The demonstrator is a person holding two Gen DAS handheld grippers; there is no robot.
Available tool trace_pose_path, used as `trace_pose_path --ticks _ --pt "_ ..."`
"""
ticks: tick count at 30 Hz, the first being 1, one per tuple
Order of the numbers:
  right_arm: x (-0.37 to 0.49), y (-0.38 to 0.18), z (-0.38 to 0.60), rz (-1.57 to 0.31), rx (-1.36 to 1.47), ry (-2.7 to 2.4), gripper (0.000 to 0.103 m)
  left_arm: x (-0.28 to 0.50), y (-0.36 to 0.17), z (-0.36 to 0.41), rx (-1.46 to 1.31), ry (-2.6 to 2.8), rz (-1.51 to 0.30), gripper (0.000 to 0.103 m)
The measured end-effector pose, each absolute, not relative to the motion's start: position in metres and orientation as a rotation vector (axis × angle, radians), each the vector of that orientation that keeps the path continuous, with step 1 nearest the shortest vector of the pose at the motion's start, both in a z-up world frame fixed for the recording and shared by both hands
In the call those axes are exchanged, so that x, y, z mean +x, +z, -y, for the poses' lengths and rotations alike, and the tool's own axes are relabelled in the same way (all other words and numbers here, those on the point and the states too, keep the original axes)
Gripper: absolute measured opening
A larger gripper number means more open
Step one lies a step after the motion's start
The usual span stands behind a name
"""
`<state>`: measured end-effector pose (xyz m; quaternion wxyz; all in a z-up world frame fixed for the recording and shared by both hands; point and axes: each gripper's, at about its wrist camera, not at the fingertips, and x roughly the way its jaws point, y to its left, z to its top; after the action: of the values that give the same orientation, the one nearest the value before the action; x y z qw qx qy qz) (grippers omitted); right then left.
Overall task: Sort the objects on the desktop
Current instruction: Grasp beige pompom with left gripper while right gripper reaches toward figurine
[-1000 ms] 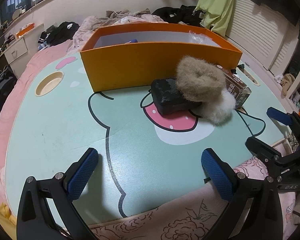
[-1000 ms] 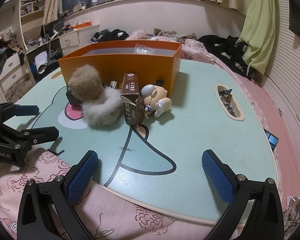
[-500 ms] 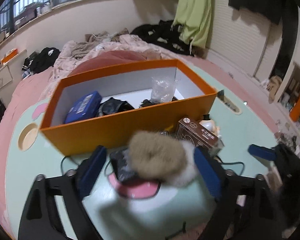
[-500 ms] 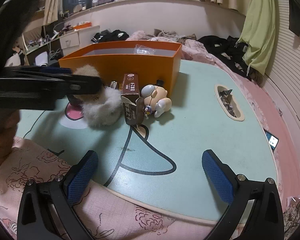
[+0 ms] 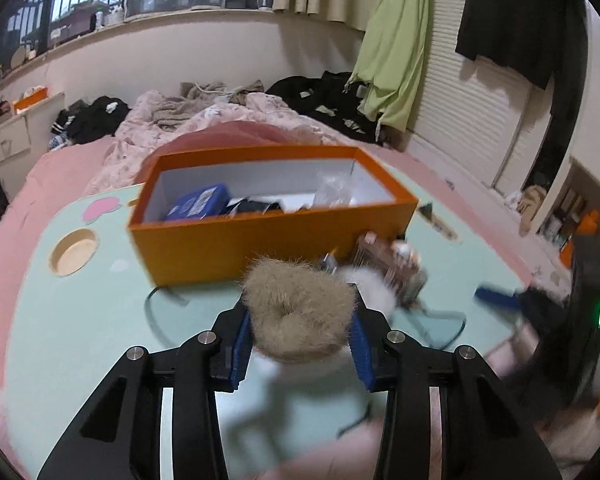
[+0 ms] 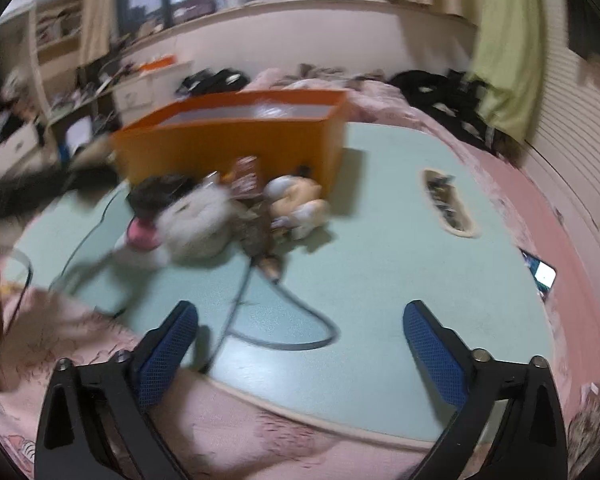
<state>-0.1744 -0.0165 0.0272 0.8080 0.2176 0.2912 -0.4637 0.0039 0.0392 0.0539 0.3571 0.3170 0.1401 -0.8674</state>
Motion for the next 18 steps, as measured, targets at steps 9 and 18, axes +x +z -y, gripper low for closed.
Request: trace_pose_path --ticks 9,18 --pt "-0.183 0.066 0.074 -0.559 0.523 -1.026 0.075 0.016 0.022 -0.042 0.955 -2.181 -0.390 0.043" --pt "-0.137 0.036 0.102 -0.700 0.576 -0.986 0.063 0.019 0.022 -0.045 0.954 -2.200 -0.374 0.043"
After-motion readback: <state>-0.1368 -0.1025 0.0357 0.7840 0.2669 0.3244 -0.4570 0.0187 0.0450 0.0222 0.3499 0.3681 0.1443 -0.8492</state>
